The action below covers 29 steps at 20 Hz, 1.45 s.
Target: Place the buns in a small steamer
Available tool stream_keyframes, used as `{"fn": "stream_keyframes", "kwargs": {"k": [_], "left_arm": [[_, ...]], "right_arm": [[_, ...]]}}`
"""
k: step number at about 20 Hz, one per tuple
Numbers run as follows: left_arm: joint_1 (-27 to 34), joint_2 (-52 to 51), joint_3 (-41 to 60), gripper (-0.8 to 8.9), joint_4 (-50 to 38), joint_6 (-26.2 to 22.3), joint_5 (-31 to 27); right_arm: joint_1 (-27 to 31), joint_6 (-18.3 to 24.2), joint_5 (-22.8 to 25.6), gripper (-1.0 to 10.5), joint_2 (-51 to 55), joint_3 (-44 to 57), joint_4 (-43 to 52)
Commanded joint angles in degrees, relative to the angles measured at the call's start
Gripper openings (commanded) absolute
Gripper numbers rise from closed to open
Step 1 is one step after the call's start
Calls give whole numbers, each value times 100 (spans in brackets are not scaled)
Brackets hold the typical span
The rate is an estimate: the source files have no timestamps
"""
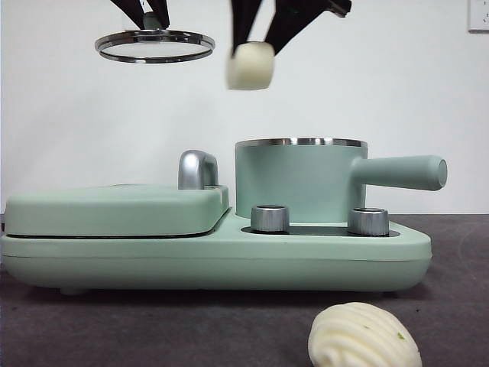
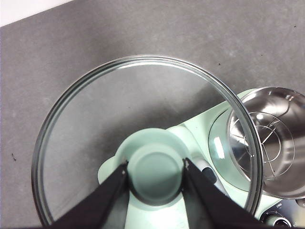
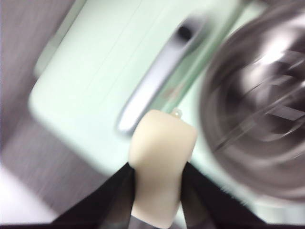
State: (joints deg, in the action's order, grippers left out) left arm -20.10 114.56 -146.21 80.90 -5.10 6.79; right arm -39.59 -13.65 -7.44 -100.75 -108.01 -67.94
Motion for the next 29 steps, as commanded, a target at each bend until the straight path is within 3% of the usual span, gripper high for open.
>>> {"fn": "stream_keyframes", "kwargs": {"k": [1,6,12,14,18,25,29], "left_arm": [[-11,-63,-232,51,-140,22,31],[-11,-63,-232,51,-146,48,31],[-11,-63,-232,51,-166,48,31],[-11,-63,-232,51,-166,48,33],[-11,-63,-232,51,-166,48,33],[-11,-63,-232,51,-210,98,37],[-11,-63,-232,51,-210,116,37]], "right_arm": [[352,321,-4,128,-568,-577,-52],[896,557,-81,128,-1397,-911,-87],[990,647,-317,131,-1961,-909,-55],[984,667,-310,165,-2026,-909,-61],[986,634,-308,371,-2009,-962,-87],[1001,658,-297,404,-1958,-2691,-1338],[817,575,-271,454,-1257,-2492,-1366]]}}
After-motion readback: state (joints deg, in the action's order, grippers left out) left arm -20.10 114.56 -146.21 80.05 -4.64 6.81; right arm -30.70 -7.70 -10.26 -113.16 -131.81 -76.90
